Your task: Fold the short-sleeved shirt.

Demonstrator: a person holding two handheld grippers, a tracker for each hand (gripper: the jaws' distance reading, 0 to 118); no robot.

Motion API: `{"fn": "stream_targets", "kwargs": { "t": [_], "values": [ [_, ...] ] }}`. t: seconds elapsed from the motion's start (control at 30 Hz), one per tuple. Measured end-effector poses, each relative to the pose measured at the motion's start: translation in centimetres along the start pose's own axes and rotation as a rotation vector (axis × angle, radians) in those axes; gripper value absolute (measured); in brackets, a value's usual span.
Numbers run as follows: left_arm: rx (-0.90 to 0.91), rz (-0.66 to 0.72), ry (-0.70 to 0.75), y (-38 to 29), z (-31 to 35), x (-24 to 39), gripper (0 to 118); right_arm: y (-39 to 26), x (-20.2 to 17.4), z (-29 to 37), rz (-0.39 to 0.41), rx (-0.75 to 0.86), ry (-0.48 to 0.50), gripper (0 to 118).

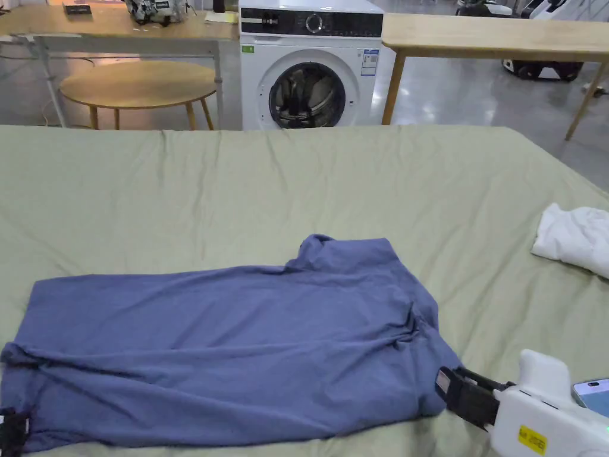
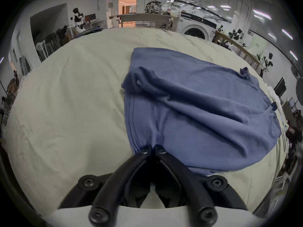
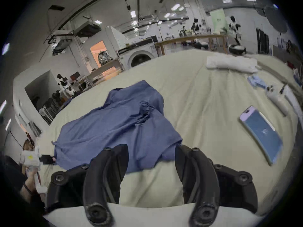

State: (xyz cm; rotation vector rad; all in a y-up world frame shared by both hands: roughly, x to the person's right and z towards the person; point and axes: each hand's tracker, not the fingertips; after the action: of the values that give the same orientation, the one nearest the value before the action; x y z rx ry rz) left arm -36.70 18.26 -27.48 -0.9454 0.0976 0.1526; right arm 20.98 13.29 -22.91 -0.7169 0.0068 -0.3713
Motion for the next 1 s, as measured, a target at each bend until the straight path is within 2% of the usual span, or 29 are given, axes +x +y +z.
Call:
{"fn": "stream_targets", "kwargs": {
  "t": [0.1, 0.13, 0.17, 0.2, 0.23, 0.3, 0.33, 0.4, 0.43, 0.47, 0.67, 0.8, 0.83, 0.93, 1.0],
  "values": [
    [0.003, -0.004, 0.002, -0.4, 0.6, 0.7, 0, 0.5, 0.7, -5.0, 0.005, -0.085, -0.061, 61],
    [0.004, -0.004, 0.003, -0.4, 0.6, 0.7, 0, 0.3, 0.8, -6.2, 0.004, -0.143, -0.055, 50],
    [0.006, -0.004, 0.004, -0.5, 0.6, 0.6, 0, -0.1, 0.8, -6.5, -0.002, -0.135, -0.058, 21],
    [0.009, -0.004, 0.003, -0.7, 0.7, 0.7, 0, -0.4, 0.5, -6.1, 0.007, -0.109, -0.087, 14],
    [0.016, -0.008, 0.002, -0.9, 0.8, 0.8, 0, -0.6, 0.3, -5.0, -0.001, -0.083, -0.056, 9],
    [0.058, -0.002, -0.021, -1.3, 1.6, 0.3, 0, -0.2, -0.4, -4.8, 0.005, -0.104, -0.077, 8],
    [0.138, 0.007, -0.075, -2.5, 2.8, -0.7, 0, 0.2, -0.6, -4.5, 0.050, -0.100, -0.085, 7],
    [0.106, 0.091, -0.120, -2.0, 4.1, -2.7, 0, 1.0, -1.3, -2.9, 0.087, -0.053, -0.108, 7],
    [0.166, 0.157, -0.161, -1.9, 5.8, -4.9, 0, 1.5, -1.6, -1.6, 0.092, -0.027, -0.119, 7],
    [0.196, 0.162, -0.201, -2.1, 7.6, -5.7, 0, 1.8, -1.8, -0.6, 0.098, -0.010, -0.119, 7],
    [0.199, 0.080, -0.190, -4.8, 14.3, -5.4, 0, -0.1, -1.9, 5.5, 0.127, 0.026, -0.148, 7],
    [0.167, 0.057, -0.171, -10.1, 15.9, -5.6, 0, -4.5, -0.4, 9.1, 0.085, -0.004, -0.172, 7],
    [0.121, 0.062, -0.160, -11.1, 16.0, -5.2, 0, -5.8, -0.1, 10.0, 0.084, -0.024, -0.175, 7],
    [0.129, 0.106, -0.171, -13.5, 16.5, -5.9, 0, -8.5, 0.2, 11.0, 0.125, -0.057, -0.239, 7],
    [0.123, 0.117, -0.158, -14.3, 16.1, -6.0, 0, -9.6, 0.5, 11.1, 0.136, -0.060, -0.226, 7]
  ]
}}
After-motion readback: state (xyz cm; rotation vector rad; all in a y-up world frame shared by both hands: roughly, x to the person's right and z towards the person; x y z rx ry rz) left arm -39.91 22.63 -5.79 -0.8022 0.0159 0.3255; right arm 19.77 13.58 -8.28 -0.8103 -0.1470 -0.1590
